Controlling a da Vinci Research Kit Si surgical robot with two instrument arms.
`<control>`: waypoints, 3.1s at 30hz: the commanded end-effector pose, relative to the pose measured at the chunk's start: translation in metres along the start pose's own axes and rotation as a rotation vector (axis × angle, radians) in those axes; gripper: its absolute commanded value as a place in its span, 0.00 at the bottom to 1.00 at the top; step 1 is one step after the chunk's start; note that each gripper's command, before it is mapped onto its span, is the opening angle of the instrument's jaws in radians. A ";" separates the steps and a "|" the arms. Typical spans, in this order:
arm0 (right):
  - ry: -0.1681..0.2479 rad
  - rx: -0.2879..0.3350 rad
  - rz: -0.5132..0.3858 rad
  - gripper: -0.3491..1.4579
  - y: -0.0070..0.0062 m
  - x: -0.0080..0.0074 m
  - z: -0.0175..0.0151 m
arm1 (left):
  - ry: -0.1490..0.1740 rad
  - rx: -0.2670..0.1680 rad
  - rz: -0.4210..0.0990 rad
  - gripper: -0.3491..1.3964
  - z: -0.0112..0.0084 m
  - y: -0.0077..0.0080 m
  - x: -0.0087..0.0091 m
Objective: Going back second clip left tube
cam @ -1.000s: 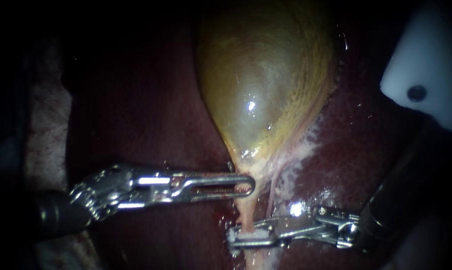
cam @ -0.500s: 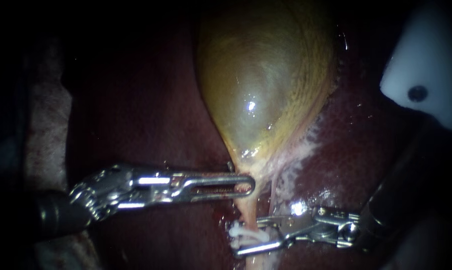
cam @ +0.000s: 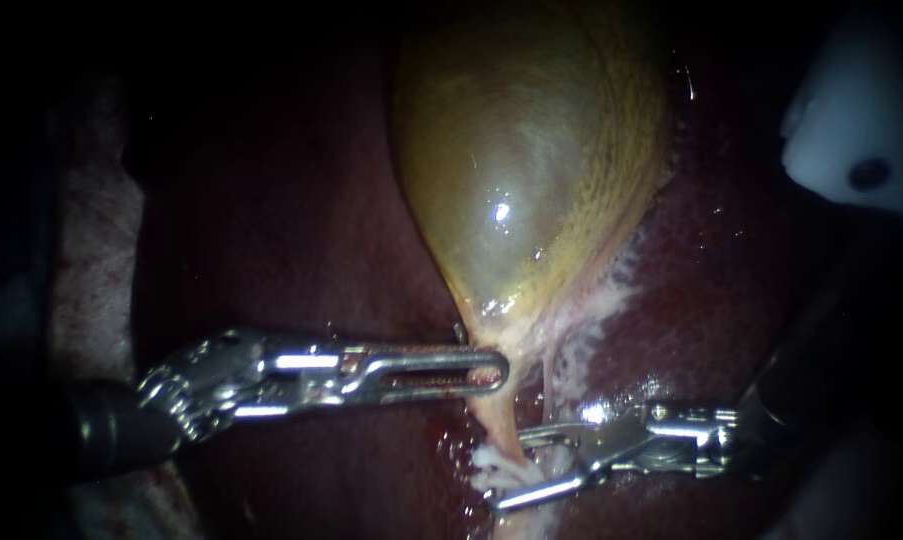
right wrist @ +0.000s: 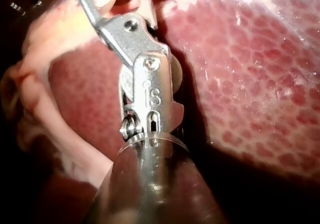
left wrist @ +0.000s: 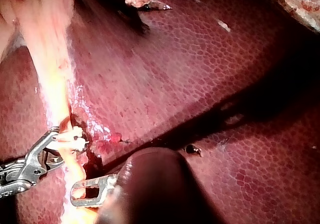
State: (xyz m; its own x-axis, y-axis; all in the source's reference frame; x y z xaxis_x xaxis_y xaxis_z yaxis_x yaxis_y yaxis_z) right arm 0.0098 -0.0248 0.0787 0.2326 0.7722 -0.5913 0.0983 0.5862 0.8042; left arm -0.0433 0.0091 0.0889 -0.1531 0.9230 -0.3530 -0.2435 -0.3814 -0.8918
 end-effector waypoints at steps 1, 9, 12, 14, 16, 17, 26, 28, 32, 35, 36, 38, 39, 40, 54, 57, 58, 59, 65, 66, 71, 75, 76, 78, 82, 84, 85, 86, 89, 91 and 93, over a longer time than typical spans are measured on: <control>0.000 0.001 -0.005 0.46 0.0000 0.0000 0.0000 | 0.000 0.000 0.000 0.00 0.0000 0.0000 0.0000; 0.000 -0.001 -0.023 0.46 0.0001 0.0001 0.0002 | 0.000 0.000 0.000 0.00 0.0000 0.0000 0.0000; 0.002 -0.005 -0.023 0.47 0.0003 0.0000 0.0010 | 0.000 0.000 0.000 0.00 0.0000 0.0000 0.0000; 0.002 -0.008 -0.029 0.47 0.0004 -0.0001 0.0016 | 0.000 0.000 0.000 0.00 0.0000 0.0000 0.0000; 0.004 -0.010 -0.030 0.47 0.0006 -0.0001 0.0022 | 0.000 0.000 0.000 0.00 0.0000 0.0000 0.0000; 0.004 -0.011 -0.030 0.47 0.0006 -0.0002 0.0023 | 0.000 0.000 0.000 0.00 0.0000 0.0000 0.0000; 0.005 -0.014 -0.043 0.48 0.0009 -0.0002 0.0031 | 0.000 0.000 0.000 0.00 0.0000 0.0000 0.0000; 0.005 -0.016 -0.042 0.48 0.0009 -0.0002 0.0035 | 0.000 0.000 0.000 0.00 0.0000 0.0000 0.0000; 0.005 -0.017 -0.048 0.48 0.0009 -0.0002 0.0037 | 0.000 0.000 0.000 0.00 0.0000 0.0000 0.0000; 0.004 -0.015 -0.054 0.48 0.0010 -0.0002 0.0032 | 0.000 0.000 0.000 0.00 0.0000 0.0000 0.0000; 0.003 -0.014 -0.060 0.48 0.0010 -0.0002 0.0031 | 0.000 0.000 0.000 0.00 0.0000 0.0000 0.0000; 0.002 -0.012 -0.066 0.48 0.0012 -0.0002 0.0025 | 0.000 0.000 0.000 0.00 0.0000 0.0000 0.0000; 0.002 -0.014 -0.066 0.48 0.0012 -0.0001 0.0023 | 0.000 0.000 0.000 0.00 0.0000 0.0000 0.0000; 0.002 -0.015 -0.071 0.48 0.0012 -0.0001 0.0020 | 0.000 0.000 0.000 0.00 0.0000 0.0000 0.0000; -0.017 -0.038 -0.123 0.48 0.0001 0.0017 -0.0016 | 0.000 0.000 0.000 0.00 0.0000 0.0000 0.0000; -0.023 -0.037 -0.151 0.47 -0.0002 0.0021 -0.0026 | 0.000 0.000 0.000 0.00 0.0000 0.0000 0.0000; -0.025 -0.044 -0.163 0.47 -0.0003 0.0021 -0.0029 | 0.000 0.000 0.000 0.00 0.0000 0.0000 0.0000; -0.027 -0.047 -0.182 0.47 -0.0004 0.0023 -0.0034 | 0.000 0.000 0.000 0.00 0.0000 0.0000 0.0000; -0.035 -0.075 -0.244 0.47 -0.0010 0.0025 -0.0067 | 0.000 0.000 0.000 0.00 0.0000 0.0000 0.0000; -0.035 -0.080 -0.255 0.47 -0.0011 0.0026 -0.0072 | 0.000 0.000 0.000 0.00 0.0000 0.0000 0.0000; -0.034 -0.102 -0.300 0.47 -0.0017 0.0033 -0.0101 | 0.000 0.000 0.000 0.00 0.0000 0.0000 0.0000; -0.022 -0.117 -0.341 0.47 -0.0023 0.0040 -0.0119 | 0.000 0.000 0.000 0.00 0.0000 0.0000 -0.0001; -0.018 -0.123 -0.351 0.47 -0.0025 0.0041 -0.0124 | 0.000 0.000 0.000 0.00 0.0000 0.0000 -0.0001; -0.008 -0.130 -0.369 0.48 -0.0027 0.0044 -0.0130 | 0.000 0.000 0.000 0.00 0.0000 0.0000 -0.0001; -0.002 -0.142 -0.381 0.48 -0.0029 0.0048 -0.0139 | 0.000 0.000 0.001 0.00 0.0000 0.0000 -0.0001; -0.002 -0.143 -0.381 0.48 -0.0029 0.0048 -0.0139 | 0.000 0.000 0.001 0.00 0.0000 -0.0001 -0.0001; -0.002 -0.143 -0.381 0.48 -0.0029 0.0048 -0.0139 | 0.000 0.000 0.002 0.00 0.0000 -0.0002 -0.0002; -0.002 -0.143 -0.381 0.48 -0.0029 0.0048 -0.0138 | 0.000 0.000 0.002 0.00 0.0001 -0.0003 -0.0002; -0.001 -0.144 -0.380 0.48 -0.0029 0.0048 -0.0137 | 0.000 -0.002 0.006 0.00 0.0003 -0.0009 -0.0005; -0.001 -0.144 -0.380 0.48 -0.0029 0.0048 -0.0137 | 0.001 0.001 0.010 0.00 0.0006 -0.0016 -0.0009; -0.001 -0.144 -0.380 0.48 -0.0029 0.0048 -0.0136 | 0.004 0.004 0.015 0.00 0.0008 -0.0024 -0.0013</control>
State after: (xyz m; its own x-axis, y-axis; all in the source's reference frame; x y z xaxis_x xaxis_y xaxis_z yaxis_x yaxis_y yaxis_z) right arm -0.0025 -0.0194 0.0726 0.2064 0.4938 -0.8447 0.0411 0.8582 0.5117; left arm -0.0433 0.0087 0.0924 -0.1546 0.9160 -0.3702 -0.2433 -0.3984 -0.8843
